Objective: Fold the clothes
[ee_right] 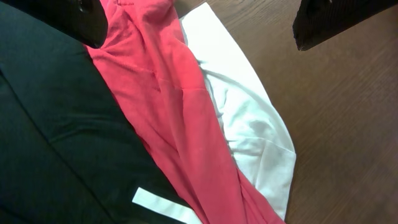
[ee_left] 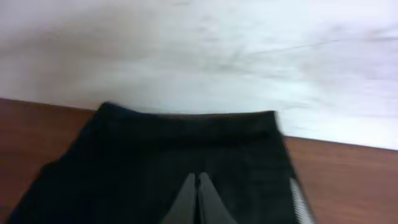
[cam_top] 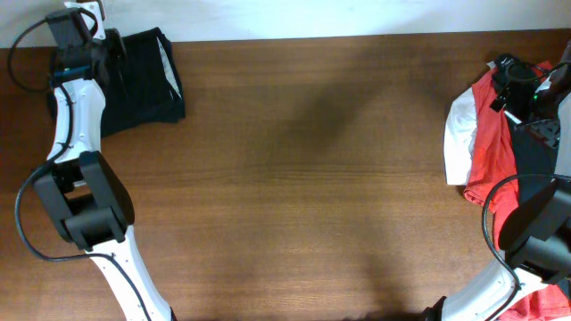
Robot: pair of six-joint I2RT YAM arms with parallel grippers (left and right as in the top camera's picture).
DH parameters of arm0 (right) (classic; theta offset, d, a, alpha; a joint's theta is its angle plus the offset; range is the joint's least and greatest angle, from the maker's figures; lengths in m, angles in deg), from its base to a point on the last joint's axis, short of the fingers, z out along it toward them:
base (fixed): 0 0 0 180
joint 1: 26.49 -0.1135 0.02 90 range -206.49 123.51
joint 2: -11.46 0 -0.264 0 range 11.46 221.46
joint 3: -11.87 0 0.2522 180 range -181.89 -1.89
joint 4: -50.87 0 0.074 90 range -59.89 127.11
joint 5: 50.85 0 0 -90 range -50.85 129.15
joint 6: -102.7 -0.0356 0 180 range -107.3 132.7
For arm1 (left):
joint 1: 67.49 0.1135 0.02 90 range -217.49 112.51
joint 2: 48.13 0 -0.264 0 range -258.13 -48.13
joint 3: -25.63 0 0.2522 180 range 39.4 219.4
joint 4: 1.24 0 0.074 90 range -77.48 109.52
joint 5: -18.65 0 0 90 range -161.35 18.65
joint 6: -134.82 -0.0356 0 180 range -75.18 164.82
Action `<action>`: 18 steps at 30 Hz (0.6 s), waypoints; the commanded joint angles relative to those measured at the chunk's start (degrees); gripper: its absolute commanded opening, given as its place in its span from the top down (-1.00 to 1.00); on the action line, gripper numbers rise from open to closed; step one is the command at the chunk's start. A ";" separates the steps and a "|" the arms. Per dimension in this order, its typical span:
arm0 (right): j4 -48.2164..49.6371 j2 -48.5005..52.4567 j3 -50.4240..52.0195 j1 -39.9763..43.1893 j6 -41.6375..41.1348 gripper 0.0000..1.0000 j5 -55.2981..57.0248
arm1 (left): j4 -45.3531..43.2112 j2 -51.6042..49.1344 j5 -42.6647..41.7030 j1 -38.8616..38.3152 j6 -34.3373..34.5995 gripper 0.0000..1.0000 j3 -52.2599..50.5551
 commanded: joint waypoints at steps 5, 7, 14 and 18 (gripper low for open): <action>-0.02 -1.05 -0.70 -0.04 -0.70 -0.97 0.52 | 5.92 -11.58 12.28 7.17 0.17 0.56 0.59; -0.02 -1.05 -0.70 -0.04 -0.70 -0.97 0.52 | 7.28 -11.69 12.26 9.27 0.20 0.52 0.61; -0.02 -1.05 -0.70 -0.04 -0.70 -0.97 0.52 | 8.68 2.60 7.54 4.59 0.22 -0.15 0.61; -0.02 -1.05 -0.70 -0.04 -0.70 -0.97 0.52 | 16.55 3.43 0.96 -1.38 0.22 -0.49 0.57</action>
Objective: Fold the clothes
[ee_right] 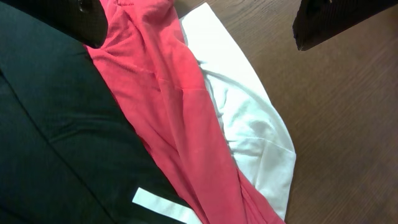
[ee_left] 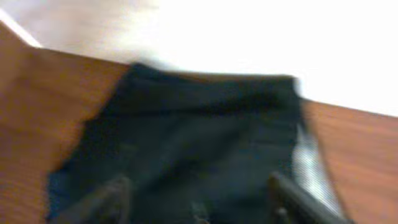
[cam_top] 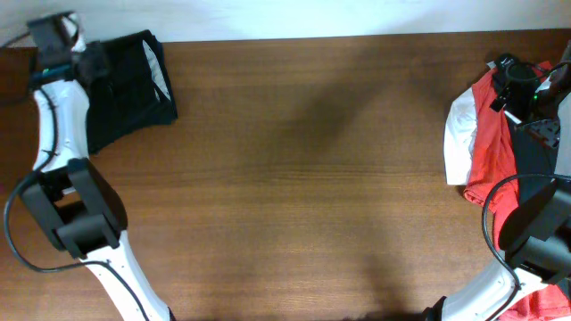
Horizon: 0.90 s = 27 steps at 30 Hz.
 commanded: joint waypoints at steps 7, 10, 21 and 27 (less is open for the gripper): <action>-0.07 -1.05 -0.70 -0.04 -0.70 -0.98 0.50 | 18.03 -10.34 -4.70 -5.09 4.98 -0.49 -0.55; -0.07 -1.05 -0.70 -0.04 -0.68 -0.97 0.50 | 22.47 -10.32 -15.26 -5.09 5.01 -0.50 -0.52; -0.07 -1.05 -0.70 -0.04 -0.70 -0.97 0.50 | 21.59 2.32 -11.37 -3.87 5.01 -0.97 -0.52; -0.07 -1.05 -0.70 -0.04 -0.70 -0.97 0.50 | 14.93 2.32 -17.99 9.51 4.94 -0.98 -0.46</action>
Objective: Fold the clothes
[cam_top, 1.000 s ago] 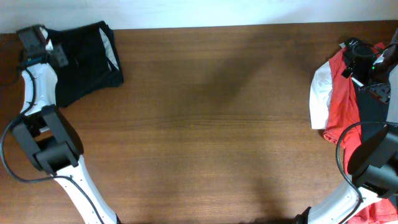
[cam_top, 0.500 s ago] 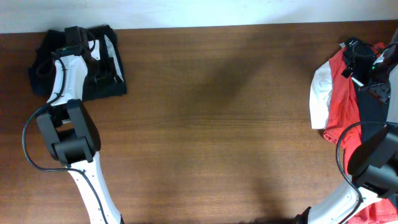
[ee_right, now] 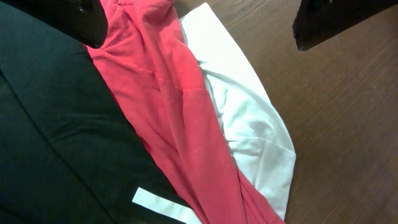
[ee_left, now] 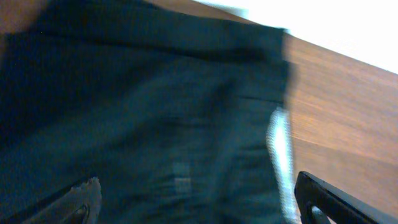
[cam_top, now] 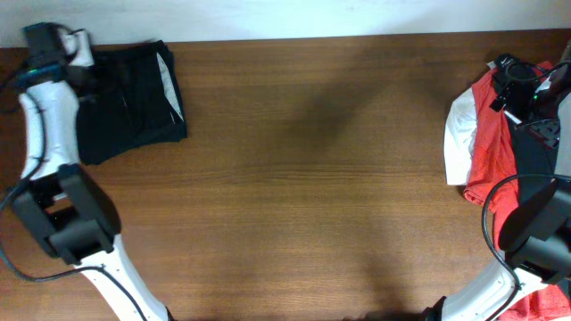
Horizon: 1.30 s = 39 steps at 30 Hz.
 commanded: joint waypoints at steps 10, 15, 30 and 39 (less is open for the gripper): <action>-0.02 -1.05 -0.70 -0.04 -0.70 -0.97 0.50 | -0.26 -6.73 -6.67 11.96 -5.29 -0.98 -0.22; -0.02 -1.05 -0.70 -0.04 -0.70 -0.97 0.50 | -4.70 -9.97 -6.67 11.91 -5.29 -0.64 -0.22; -0.02 -1.05 -0.70 -0.04 -0.70 -0.97 0.50 | -4.00 -9.46 -6.14 4.13 -5.31 0.99 8.31; 0.00 -1.05 -0.70 -0.04 -0.68 -0.97 0.50 | -3.04 -9.35 15.45 -2.29 -10.40 0.99 16.65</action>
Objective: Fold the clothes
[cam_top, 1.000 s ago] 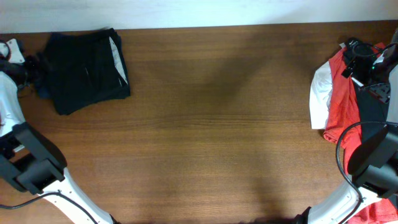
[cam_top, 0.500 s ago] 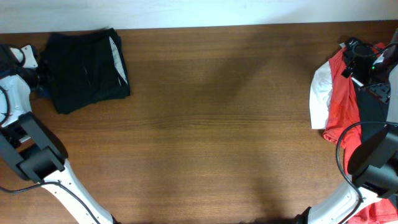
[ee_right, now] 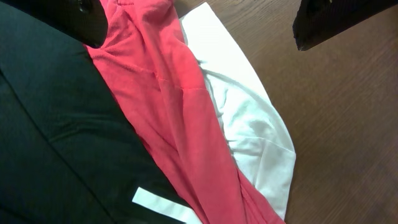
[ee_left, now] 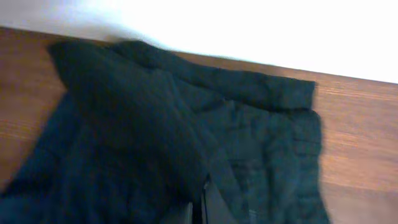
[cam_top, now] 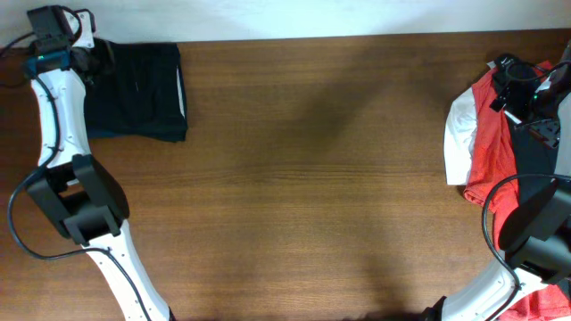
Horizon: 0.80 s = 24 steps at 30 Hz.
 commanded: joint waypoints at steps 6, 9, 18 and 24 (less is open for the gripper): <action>-0.04 -1.05 -0.70 -0.04 -0.68 -0.97 0.50 | -8.02 -1.07 17.51 0.76 -9.05 0.99 1.81; -0.04 -1.05 -0.70 -0.04 -0.68 -0.97 0.50 | -8.59 -3.91 19.43 1.62 -9.40 0.99 1.79; -0.04 -1.05 -0.70 -0.04 -0.68 -0.97 0.50 | -5.97 -1.66 21.31 3.43 -8.92 -0.98 1.88; -0.04 -1.05 -0.70 -0.04 -0.68 -0.97 0.50 | -7.93 1.81 4.50 -1.18 -5.11 0.16 1.86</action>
